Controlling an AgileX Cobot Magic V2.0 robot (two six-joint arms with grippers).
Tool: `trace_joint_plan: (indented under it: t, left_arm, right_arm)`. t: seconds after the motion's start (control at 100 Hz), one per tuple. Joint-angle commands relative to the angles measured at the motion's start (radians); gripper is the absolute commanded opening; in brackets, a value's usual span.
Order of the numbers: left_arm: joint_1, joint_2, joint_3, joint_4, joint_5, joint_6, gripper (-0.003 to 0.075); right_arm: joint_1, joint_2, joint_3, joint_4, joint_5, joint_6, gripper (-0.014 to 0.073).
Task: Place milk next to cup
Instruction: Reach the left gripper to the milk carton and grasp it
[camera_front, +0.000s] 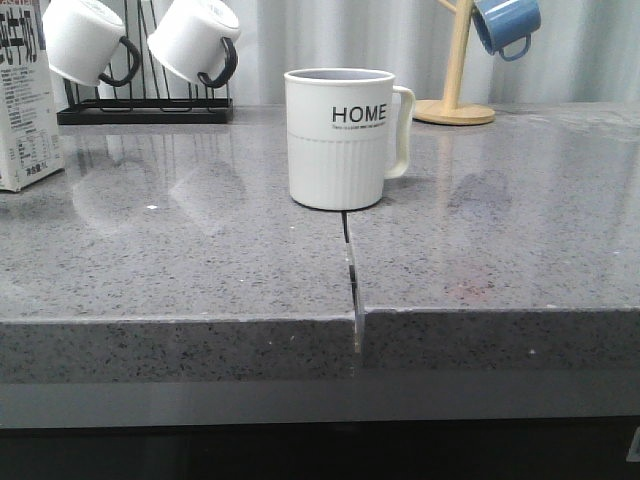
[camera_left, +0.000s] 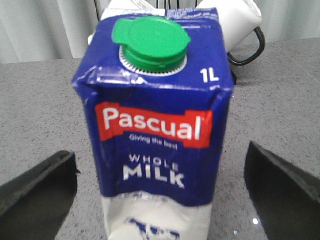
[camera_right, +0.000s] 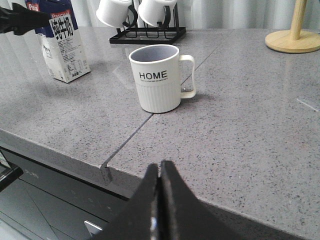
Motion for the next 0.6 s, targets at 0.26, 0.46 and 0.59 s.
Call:
trace_joint_plan:
  t: [0.26,0.46,0.59]
  left_arm:
    - [0.0,0.138,-0.111,-0.034,-0.178,-0.001,0.0417]
    - [0.0,0.117,-0.112,-0.043,-0.178,-0.001,0.0148]
    - [-0.012,0.071,-0.112,-0.043,-0.168,-0.001,0.015]
  right_arm:
    - [0.001,0.011,-0.022,-0.001,-0.073,-0.004,-0.0068]
    - [0.001,0.011,-0.022,-0.001,-0.073,-0.004,-0.0068]
    - [0.001,0.011,-0.022,-0.001,-0.073,-0.004,-0.0068]
